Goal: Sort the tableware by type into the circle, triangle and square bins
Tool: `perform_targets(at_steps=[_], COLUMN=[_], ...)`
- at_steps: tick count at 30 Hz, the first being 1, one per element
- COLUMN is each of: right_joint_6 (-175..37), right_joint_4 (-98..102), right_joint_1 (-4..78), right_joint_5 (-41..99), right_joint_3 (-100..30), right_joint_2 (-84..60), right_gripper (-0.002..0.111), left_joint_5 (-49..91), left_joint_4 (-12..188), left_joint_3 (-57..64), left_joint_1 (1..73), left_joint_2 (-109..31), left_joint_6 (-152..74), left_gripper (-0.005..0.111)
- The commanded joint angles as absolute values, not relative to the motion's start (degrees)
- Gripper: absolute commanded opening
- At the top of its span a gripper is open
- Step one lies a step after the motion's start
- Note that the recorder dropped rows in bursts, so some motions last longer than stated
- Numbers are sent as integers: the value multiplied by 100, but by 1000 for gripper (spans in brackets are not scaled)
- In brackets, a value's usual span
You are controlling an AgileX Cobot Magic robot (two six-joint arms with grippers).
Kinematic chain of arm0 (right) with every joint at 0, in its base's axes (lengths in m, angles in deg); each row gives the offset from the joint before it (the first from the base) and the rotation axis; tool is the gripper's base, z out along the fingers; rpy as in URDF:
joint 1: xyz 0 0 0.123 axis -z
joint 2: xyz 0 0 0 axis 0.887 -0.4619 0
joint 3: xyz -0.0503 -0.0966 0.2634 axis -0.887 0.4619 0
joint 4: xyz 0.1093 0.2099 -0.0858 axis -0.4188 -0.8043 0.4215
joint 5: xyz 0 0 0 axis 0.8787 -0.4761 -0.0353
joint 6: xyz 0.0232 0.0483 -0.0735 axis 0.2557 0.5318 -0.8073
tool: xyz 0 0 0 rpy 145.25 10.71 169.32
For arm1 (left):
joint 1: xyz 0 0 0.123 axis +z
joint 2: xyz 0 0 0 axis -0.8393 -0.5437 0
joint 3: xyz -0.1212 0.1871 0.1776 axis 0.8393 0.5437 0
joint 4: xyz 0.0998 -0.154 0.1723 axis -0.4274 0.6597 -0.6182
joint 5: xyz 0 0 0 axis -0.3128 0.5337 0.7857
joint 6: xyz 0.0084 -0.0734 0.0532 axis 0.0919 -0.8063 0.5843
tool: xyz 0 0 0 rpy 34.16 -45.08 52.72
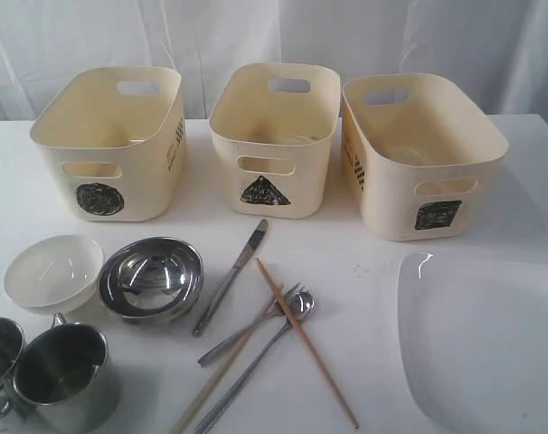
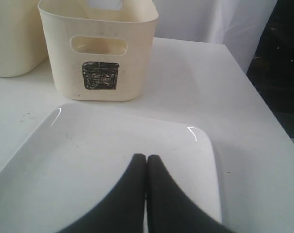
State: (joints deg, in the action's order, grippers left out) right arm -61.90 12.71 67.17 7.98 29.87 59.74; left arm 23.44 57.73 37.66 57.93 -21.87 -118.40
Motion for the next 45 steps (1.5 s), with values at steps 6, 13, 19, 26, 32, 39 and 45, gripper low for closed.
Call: perform_targets(at_steps=[6,13,19,26,32,39,45], right_joint_6=[-6193,-6193,-6193,-6193,-6193,-6193,-6193], right_joint_4=[1300,1300,1300,1300,1300,1300,1300], right_joint_1=[6753,6753,6753,6753,6753,6753,6753], right_joint_5=[846,846,846,846,846,846,846], right_joint_3=[2982,2982,2982,2982,2982,2982,2982], right_joint_2=[5974,5974,5974,5974,5974,5974,5974], right_gripper=[0,0,0,0,0,0,0], left_joint_5=[-529,-184,432,1215,2731,3499,7794], left_joint_4=[6929,1373,-1153,-1153,-1153,3623,8083], left_joint_3=[3580,2865,1818,1625,2518,3160,1762], left_joint_1=[5823,5832,5836,5836,5836,5435,5363], left_joint_2=[-2185,-2185,-2248,-2352,-2352,-1871,-2476], left_joint_6=[-15581,-16756,-16604,-10428,-9301,-9688,-5348], left_gripper=[0,0,0,0,0,0,0])
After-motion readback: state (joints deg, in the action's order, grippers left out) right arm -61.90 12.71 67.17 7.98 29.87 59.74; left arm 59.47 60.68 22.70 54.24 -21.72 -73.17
